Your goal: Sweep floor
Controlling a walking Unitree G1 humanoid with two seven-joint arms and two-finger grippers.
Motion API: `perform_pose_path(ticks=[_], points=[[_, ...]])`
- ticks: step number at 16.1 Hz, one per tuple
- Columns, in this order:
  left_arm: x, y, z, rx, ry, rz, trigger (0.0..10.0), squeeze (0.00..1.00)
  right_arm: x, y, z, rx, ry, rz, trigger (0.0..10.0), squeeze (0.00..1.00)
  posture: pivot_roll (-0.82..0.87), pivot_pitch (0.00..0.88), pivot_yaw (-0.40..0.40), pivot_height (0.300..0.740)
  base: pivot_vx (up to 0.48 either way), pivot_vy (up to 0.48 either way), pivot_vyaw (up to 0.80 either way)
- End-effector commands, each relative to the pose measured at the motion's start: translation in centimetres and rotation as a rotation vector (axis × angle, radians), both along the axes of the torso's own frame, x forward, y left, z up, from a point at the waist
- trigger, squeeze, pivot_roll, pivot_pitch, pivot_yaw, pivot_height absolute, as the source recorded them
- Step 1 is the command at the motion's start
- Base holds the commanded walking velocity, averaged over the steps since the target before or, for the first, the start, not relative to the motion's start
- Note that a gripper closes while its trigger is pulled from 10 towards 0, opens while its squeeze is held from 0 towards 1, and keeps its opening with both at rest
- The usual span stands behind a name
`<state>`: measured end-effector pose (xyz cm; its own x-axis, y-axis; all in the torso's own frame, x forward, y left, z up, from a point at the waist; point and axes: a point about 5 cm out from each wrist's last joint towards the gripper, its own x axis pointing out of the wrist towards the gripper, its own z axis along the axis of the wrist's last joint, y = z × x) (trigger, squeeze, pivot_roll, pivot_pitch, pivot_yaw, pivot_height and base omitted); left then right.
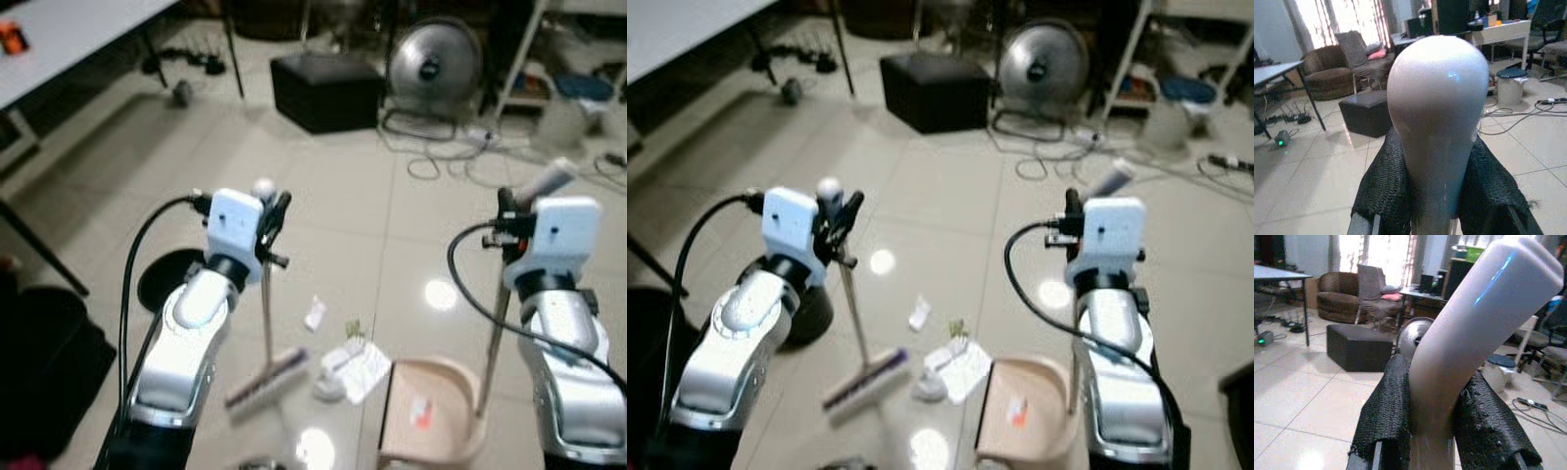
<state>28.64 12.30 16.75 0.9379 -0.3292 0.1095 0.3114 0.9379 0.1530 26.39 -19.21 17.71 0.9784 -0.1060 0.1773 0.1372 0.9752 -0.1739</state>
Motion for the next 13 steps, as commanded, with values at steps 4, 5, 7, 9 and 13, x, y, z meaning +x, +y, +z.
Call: perform_pose_path(ticks=[4,5,7,9,13], points=[[0.2,0.3,0.6,0.021,-0.028,0.007,10.0,0.0,0.3,0.6,0.4,0.015,-0.056,0.016,10.0,0.0,-0.03,0.089,0.036,0.74,0.293,0.0,0.0],[0.2,0.3,0.6,0.02,-0.027,0.004,10.0,0.0,0.4,0.7,0.3,0.012,-0.055,0.018,10.0,0.0,-0.03,0.09,0.038,0.74,0.296,0.0,0.0],[0.2,0.2,0.4,0.02,-0.022,-0.004,10.0,0.0,0.6,0.9,0.0,0.008,-0.065,0.036,10.0,0.0,-0.03,0.097,0.04,0.74,0.3,0.0,0.0],[0.2,0.1,0.3,0.02,-0.016,-0.01,10.0,0.0,0.7,1.1,-0.1,0.008,-0.08,0.06,10.0,0.0,-0.02,0.103,0.041,0.74,0.298,0.0,0.0],[0.3,-0.6,0.1,0.012,-0.003,-0.032,10.0,0.0,1.4,1.9,-1.2,-0.027,-0.108,0.129,10.0,0.0,0.0,0.139,0.05,0.74,0.301,0.0,0.0]])
